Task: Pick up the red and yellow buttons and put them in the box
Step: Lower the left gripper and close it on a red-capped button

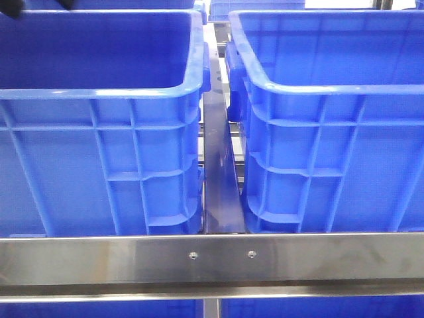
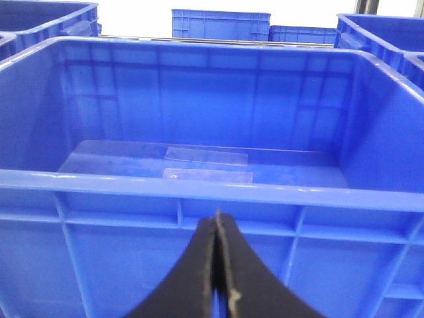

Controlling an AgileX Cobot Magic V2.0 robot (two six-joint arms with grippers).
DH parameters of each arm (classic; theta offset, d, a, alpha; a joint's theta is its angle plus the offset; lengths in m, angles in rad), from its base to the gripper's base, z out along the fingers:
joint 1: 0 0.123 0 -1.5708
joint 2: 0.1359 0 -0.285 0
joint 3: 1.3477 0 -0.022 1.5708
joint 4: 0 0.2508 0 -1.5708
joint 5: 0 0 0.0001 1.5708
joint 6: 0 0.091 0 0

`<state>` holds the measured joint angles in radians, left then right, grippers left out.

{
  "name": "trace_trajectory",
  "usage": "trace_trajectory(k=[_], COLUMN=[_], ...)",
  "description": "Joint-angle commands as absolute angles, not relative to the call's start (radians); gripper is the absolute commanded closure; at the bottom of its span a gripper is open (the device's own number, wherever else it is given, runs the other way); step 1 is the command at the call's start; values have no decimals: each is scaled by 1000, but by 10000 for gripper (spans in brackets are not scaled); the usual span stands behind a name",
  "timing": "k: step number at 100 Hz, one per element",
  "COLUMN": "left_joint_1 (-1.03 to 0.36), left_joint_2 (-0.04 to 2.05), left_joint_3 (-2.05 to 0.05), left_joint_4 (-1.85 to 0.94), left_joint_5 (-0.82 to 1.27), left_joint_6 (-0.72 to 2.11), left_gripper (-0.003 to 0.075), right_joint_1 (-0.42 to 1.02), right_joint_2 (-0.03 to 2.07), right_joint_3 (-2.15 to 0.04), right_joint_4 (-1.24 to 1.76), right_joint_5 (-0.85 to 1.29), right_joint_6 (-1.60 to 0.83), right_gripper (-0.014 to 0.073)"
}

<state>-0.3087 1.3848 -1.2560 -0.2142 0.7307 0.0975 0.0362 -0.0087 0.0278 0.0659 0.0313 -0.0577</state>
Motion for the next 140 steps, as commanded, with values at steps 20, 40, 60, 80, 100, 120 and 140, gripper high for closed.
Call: trace_trajectory(k=[20,40,60,80,100,120,140], left_joint_1=[-338,-338,-336,-321,-316,-305,-292], left_joint_2=[1604,1708,1742,1767,1806,1818,1820], left_joint_3=[-1487,-1570,-1574,-1574,-1574,-1574,-1574], left_joint_4=[-214,-144,-42,-31,-29,-29,-29], left_joint_5=[722,744,737,718,694,648,627], left_joint_6=[58,11,-63,-107,-109,-153,-156], left_gripper=[248,248,248,248,248,248,248], right_joint_1=[31,31,31,31,31,31,31], right_joint_2=[-31,-31,-31,-31,-31,-31,-31], right_joint_3=[27,27,27,27,27,27,27], right_joint_4=[66,66,66,66,66,66,66], right_joint_5=[-54,-54,-54,-54,-54,-54,-54], right_joint_6=[-65,-65,-65,-65,-65,-65,-65], right_gripper=[662,662,662,662,662,662,662])
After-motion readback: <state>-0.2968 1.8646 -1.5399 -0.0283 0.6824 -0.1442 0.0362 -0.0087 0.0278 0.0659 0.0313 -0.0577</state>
